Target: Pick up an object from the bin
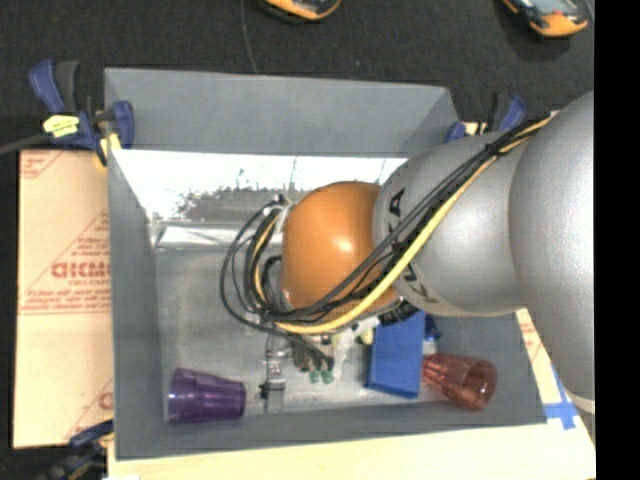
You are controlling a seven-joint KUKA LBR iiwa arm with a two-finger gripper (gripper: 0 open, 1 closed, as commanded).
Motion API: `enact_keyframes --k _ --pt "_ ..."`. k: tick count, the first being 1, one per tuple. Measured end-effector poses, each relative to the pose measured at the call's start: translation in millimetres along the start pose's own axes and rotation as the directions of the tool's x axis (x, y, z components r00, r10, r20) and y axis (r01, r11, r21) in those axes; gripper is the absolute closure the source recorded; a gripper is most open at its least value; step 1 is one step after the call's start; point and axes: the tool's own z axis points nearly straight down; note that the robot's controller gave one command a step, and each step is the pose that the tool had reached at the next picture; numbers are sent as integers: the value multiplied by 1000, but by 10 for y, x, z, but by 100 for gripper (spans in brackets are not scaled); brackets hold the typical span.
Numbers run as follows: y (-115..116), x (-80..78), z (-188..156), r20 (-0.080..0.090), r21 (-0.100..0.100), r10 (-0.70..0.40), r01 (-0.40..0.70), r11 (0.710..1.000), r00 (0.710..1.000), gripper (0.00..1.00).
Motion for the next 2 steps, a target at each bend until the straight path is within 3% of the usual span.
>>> enact_keyframes --k 1,2 --pt "-4 -20 -32 7 -1 4 -4 1000 1000 0" --pt "324 -154 311 12 -4 135 -135 991 991 0"
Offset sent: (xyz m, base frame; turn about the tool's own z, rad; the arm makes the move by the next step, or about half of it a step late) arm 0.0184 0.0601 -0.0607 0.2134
